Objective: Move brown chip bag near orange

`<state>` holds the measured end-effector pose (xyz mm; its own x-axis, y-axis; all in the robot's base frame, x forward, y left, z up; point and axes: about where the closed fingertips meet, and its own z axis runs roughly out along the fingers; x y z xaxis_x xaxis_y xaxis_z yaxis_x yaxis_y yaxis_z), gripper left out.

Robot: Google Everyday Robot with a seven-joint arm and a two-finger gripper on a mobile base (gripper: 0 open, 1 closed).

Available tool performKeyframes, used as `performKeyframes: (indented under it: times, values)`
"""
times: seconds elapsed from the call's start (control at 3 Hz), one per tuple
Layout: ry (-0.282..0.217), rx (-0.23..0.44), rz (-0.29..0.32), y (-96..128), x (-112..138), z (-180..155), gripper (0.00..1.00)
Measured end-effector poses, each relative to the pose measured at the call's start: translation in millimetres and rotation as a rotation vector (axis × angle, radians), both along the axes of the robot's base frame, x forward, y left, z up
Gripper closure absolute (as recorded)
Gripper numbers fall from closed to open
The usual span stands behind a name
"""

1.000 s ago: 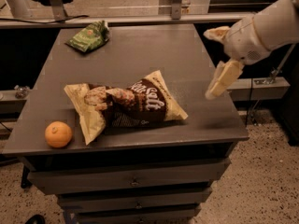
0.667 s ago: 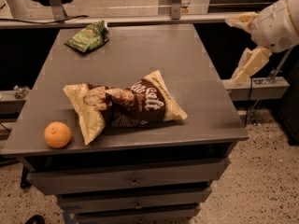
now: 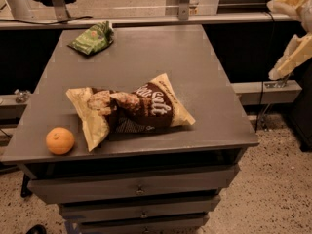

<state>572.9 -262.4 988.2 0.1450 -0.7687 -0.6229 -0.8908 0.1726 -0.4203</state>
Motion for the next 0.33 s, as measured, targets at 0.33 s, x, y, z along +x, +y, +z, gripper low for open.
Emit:
performKeyframes:
  times: [0.33]
  values:
    - [0.004,0.0,0.001,0.9,0.2,-1.9,0.0]
